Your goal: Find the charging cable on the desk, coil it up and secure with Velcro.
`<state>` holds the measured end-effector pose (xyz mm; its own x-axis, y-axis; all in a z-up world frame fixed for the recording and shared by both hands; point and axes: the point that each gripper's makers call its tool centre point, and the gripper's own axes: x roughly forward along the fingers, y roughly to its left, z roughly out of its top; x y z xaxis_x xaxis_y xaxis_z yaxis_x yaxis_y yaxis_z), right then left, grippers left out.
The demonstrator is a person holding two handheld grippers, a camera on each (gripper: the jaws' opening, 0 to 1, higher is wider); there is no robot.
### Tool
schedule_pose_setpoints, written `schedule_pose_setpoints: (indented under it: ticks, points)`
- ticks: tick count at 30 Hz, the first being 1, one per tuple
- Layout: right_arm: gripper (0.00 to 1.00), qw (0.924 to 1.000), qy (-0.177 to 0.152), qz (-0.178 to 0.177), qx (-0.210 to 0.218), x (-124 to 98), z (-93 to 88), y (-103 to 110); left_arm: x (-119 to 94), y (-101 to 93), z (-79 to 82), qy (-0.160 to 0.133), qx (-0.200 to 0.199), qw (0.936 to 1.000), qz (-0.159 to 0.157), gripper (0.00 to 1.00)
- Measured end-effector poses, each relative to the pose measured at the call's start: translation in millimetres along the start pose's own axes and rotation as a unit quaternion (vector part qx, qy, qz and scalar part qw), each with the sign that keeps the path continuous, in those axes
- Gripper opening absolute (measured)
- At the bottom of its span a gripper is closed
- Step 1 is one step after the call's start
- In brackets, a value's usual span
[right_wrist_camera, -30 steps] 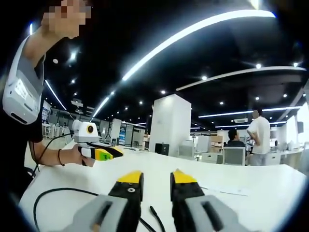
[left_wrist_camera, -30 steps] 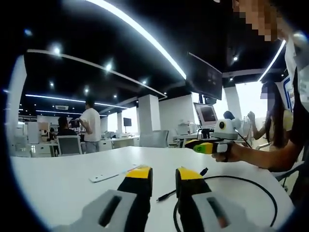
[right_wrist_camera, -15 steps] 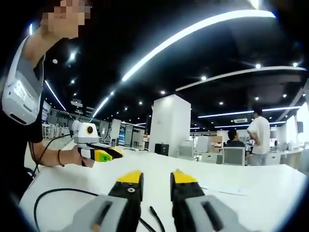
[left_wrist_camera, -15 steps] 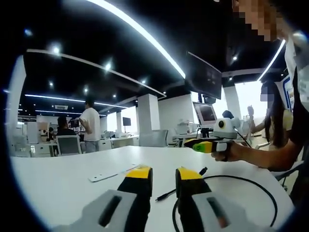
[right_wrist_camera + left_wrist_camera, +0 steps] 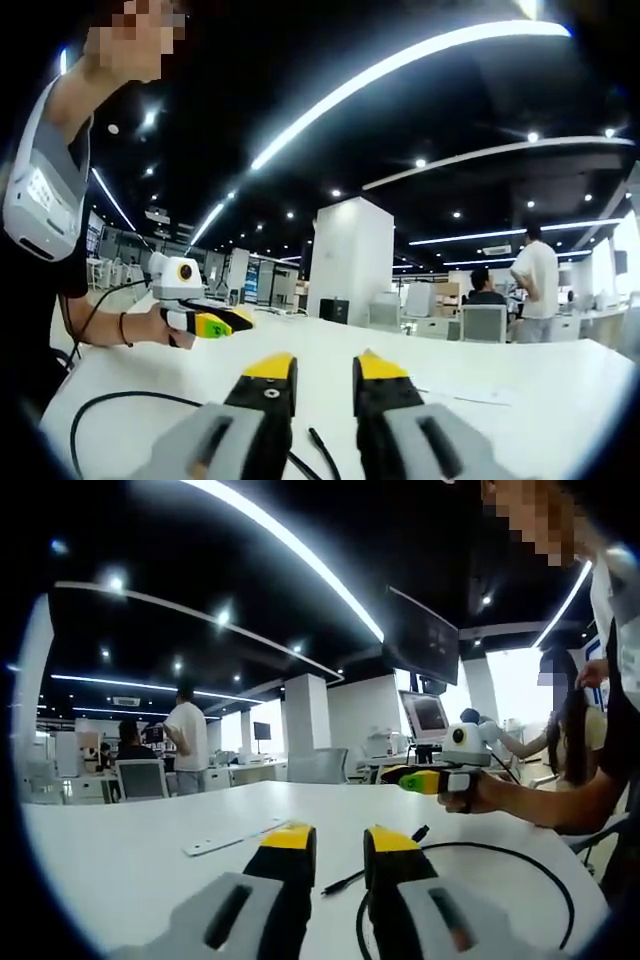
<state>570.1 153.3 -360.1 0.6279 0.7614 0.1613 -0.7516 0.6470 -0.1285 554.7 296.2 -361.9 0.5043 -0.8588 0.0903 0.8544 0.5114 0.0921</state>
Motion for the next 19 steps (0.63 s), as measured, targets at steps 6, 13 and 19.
schedule_pose_setpoints:
  ticks: [6, 13, 19]
  points:
    - [0.23, 1.0, 0.0, -0.001, -0.001, -0.4, 0.3, 0.0, 0.1, -0.1, -0.6, 0.001, 0.003, 1.0, 0.0, 0.2]
    - [0.23, 1.0, 0.0, -0.001, 0.0, -0.5, -0.1, -0.1, -0.2, 0.3, -0.8, 0.001, 0.002, 1.0, 0.001, 0.2]
    - [0.23, 1.0, -0.001, -0.002, -0.001, -0.9, 0.3, -0.5, -0.2, -0.1, -0.6, 0.0, 0.002, 1.0, 0.0, 0.2]
